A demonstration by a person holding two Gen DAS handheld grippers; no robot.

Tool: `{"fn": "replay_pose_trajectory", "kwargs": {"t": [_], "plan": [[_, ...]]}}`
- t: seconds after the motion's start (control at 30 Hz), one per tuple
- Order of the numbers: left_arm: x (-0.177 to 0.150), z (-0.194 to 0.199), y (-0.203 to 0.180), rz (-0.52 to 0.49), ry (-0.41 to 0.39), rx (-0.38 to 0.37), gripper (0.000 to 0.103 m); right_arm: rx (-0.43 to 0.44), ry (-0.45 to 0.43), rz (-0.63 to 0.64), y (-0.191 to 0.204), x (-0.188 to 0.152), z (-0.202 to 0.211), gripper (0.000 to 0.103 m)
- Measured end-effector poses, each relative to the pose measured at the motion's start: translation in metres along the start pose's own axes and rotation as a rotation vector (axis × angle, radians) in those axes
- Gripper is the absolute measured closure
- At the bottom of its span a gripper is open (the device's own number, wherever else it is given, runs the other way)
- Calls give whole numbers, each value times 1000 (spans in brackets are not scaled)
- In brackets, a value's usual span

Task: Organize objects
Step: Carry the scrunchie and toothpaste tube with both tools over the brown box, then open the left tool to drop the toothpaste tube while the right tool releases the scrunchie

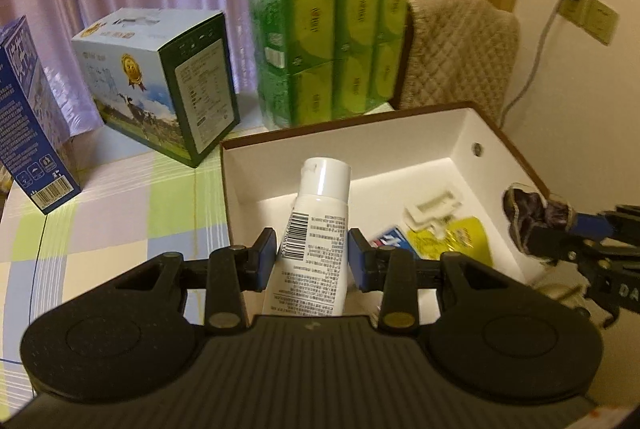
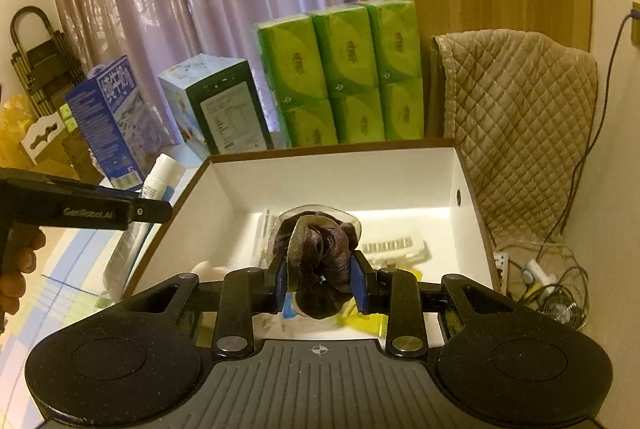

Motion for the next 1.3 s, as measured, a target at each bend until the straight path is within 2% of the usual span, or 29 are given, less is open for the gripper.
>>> {"fn": "replay_pose_trajectory", "kwargs": {"t": [0.67, 1.13, 1.17, 1.3], "plan": [[9, -90, 22, 71, 132, 73, 70, -33, 54, 30, -32, 27, -83, 74], [7, -120, 25, 69, 173, 87, 72, -40, 92, 47, -37, 26, -114, 74], [8, -122, 25, 67, 173, 83, 74, -41, 93, 47, -37, 26, -116, 74], [13, -122, 25, 53, 156, 81, 73, -43, 99, 41, -40, 27, -121, 74]]}}
Point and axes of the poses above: each gripper's, at about its wrist camera, not at the fingertips, and z roughly against the way its jaws point, y to its left, x to its top, the point moved 10 cm from there along -z, roughly the way its jaws point, and after that the axes turned 5 degrees about -z, right-handed, at the moved point
